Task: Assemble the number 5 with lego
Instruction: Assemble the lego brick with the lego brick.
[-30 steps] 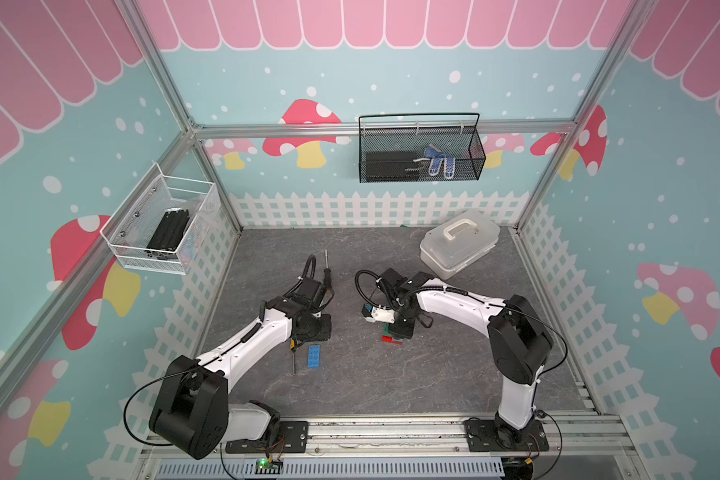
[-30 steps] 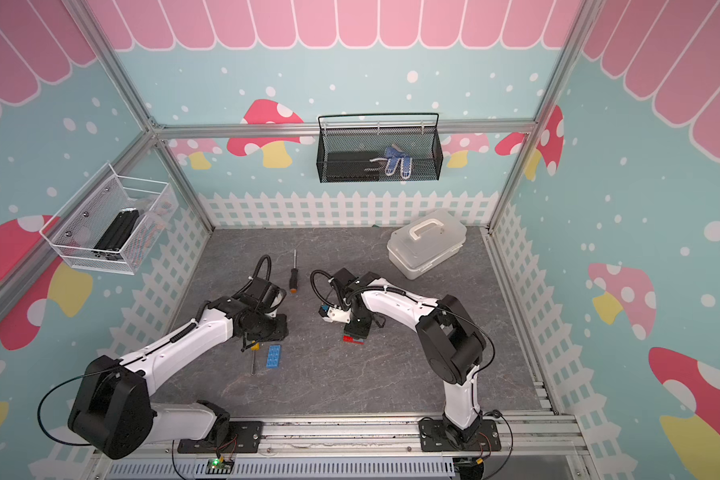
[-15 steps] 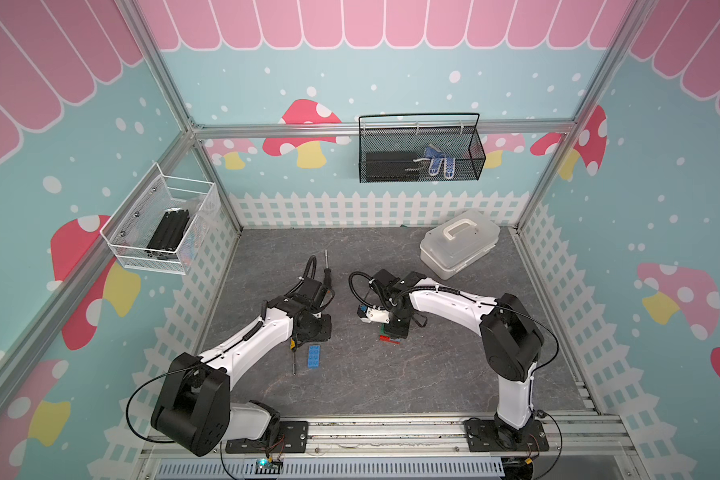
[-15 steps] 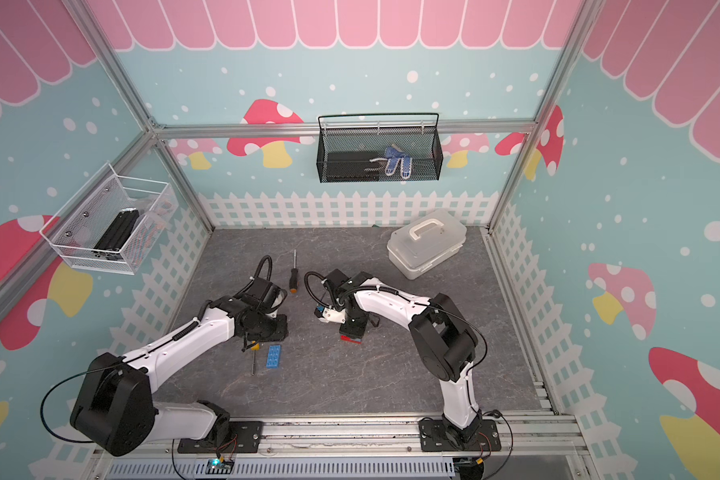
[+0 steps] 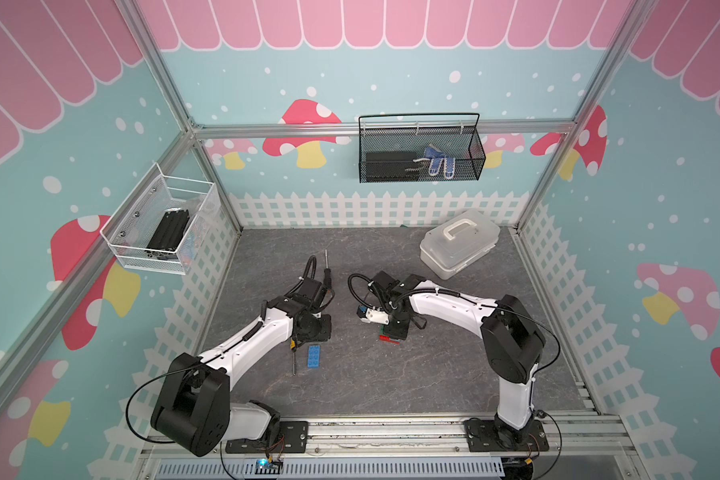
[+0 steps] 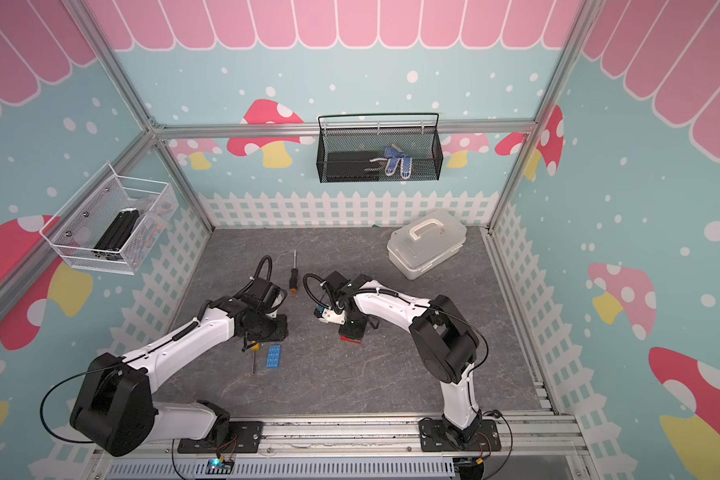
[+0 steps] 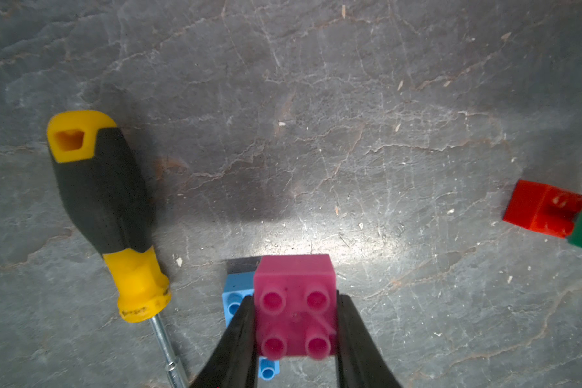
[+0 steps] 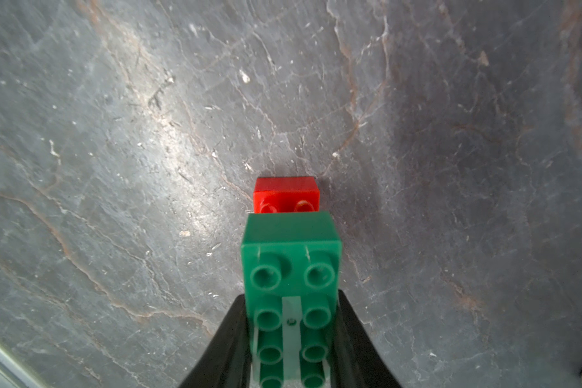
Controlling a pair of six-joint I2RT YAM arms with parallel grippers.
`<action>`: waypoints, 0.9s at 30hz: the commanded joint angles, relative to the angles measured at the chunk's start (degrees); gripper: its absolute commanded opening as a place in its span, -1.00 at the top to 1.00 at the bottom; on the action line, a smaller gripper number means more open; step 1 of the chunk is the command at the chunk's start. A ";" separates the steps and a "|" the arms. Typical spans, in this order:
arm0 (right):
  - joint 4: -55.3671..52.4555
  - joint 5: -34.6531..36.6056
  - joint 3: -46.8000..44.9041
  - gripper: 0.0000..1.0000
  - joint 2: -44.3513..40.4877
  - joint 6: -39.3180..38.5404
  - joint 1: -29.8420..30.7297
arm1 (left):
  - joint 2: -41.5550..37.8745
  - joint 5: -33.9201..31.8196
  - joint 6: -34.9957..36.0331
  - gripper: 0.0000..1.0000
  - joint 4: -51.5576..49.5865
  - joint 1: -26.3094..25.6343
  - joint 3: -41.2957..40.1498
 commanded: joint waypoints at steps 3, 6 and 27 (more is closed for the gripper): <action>2.30 -1.85 -3.87 -0.02 6.64 0.85 0.11 | -1.35 -0.97 -0.44 0.48 -0.03 -0.20 0.10; 1.46 -1.80 -2.35 -0.17 5.15 1.11 -0.40 | -1.18 -0.85 -0.29 0.48 -0.03 -0.20 0.21; 3.09 -3.76 -1.18 -0.97 -6.03 3.64 -1.57 | -1.40 0.04 -0.10 0.47 -0.35 -0.18 0.73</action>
